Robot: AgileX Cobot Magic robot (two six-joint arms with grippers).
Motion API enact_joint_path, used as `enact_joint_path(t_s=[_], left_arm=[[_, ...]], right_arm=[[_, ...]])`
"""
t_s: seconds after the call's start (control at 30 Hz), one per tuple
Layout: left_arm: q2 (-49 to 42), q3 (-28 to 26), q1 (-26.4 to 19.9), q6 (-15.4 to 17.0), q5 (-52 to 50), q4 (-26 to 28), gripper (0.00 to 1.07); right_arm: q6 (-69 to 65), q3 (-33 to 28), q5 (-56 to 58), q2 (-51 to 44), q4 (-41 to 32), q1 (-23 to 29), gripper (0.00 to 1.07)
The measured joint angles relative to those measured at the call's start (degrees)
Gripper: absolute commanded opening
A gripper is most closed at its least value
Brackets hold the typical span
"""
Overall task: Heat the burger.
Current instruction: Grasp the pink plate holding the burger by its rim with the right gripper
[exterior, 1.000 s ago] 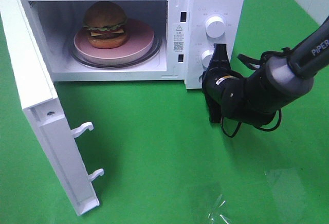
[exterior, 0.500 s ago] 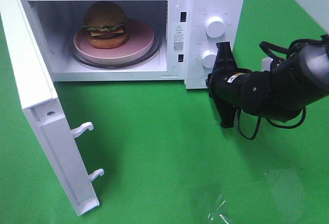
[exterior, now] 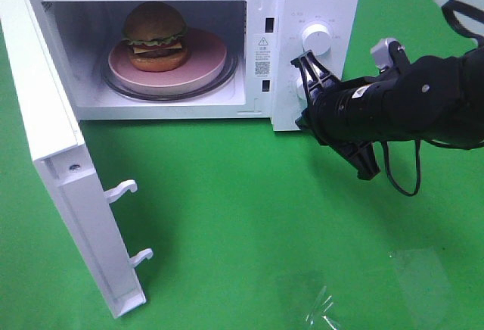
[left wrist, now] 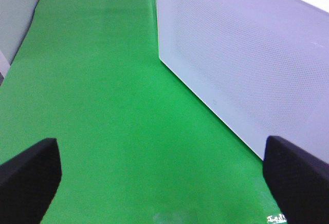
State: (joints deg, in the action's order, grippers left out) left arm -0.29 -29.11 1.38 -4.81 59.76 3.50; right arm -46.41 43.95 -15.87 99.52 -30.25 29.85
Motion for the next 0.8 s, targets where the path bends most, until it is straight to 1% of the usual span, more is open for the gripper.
enact_joint_path(t_s=[0.1, 0.13, 0.23, 0.27, 0.3, 0.33, 0.37, 0.43, 0.47, 0.5, 0.53, 0.57, 0.6, 0.63, 0.8], left_arm=[[0.00, 0.00, 0.00, 0.00, 0.00, 0.00, 1.00], [0.00, 0.00, 0.00, 0.00, 0.00, 0.00, 1.00], [0.00, 0.00, 0.00, 0.00, 0.00, 0.00, 1.00], [0.00, 0.00, 0.00, 0.00, 0.00, 0.00, 1.00], [0.00, 0.00, 0.00, 0.00, 0.00, 0.00, 1.00], [0.00, 0.00, 0.00, 0.00, 0.00, 0.00, 1.00], [0.00, 0.00, 0.00, 0.00, 0.00, 0.00, 1.00], [0.00, 0.00, 0.00, 0.00, 0.00, 0.00, 1.00], [0.00, 0.00, 0.00, 0.00, 0.00, 0.00, 1.00], [0.00, 0.00, 0.00, 0.00, 0.00, 0.00, 1.00], [0.00, 0.00, 0.00, 0.00, 0.00, 0.00, 1.00], [0.00, 0.00, 0.00, 0.00, 0.00, 0.00, 1.00], [0.00, 0.00, 0.00, 0.00, 0.00, 0.00, 1.00], [0.00, 0.00, 0.00, 0.00, 0.00, 0.00, 1.00], [0.00, 0.00, 0.00, 0.00, 0.00, 0.00, 1.00]], right_arm=[[3.21, 0.00, 2.23, -1.26, 1.20, 0.00, 0.02], [6.07, 0.00, 4.64, -2.46, 2.75, 0.00, 0.02], [7.91, 0.00, 6.88, -3.38, 4.81, 0.00, 0.03], [9.05, 0.00, 9.28, -4.30, 7.73, 0.00, 0.03], [9.05, 0.00, 9.28, -4.30, 7.73, 0.00, 0.03], [9.74, 0.00, 11.97, -5.10, 10.54, 0.00, 0.04], [9.74, 0.00, 11.97, -5.10, 10.54, 0.00, 0.04], [10.03, 0.00, 16.73, -6.47, 14.78, 0.00, 0.05], [10.03, 0.00, 16.73, -6.47, 14.78, 0.00, 0.05], [10.14, 0.00, 19.60, -7.51, 17.59, 0.00, 0.05], [10.14, 0.00, 19.60, -7.51, 17.59, 0.00, 0.05], [10.89, 0.00, 22.23, -8.48, 19.77, 0.00, 0.06], [10.89, 0.00, 22.23, -8.48, 19.77, 0.00, 0.06], [12.66, 0.00, 24.87, -9.28, 21.20, 0.00, 0.06], [17.76, 0.00, 30.37, -11.12, 22.06, 0.00, 0.08]])
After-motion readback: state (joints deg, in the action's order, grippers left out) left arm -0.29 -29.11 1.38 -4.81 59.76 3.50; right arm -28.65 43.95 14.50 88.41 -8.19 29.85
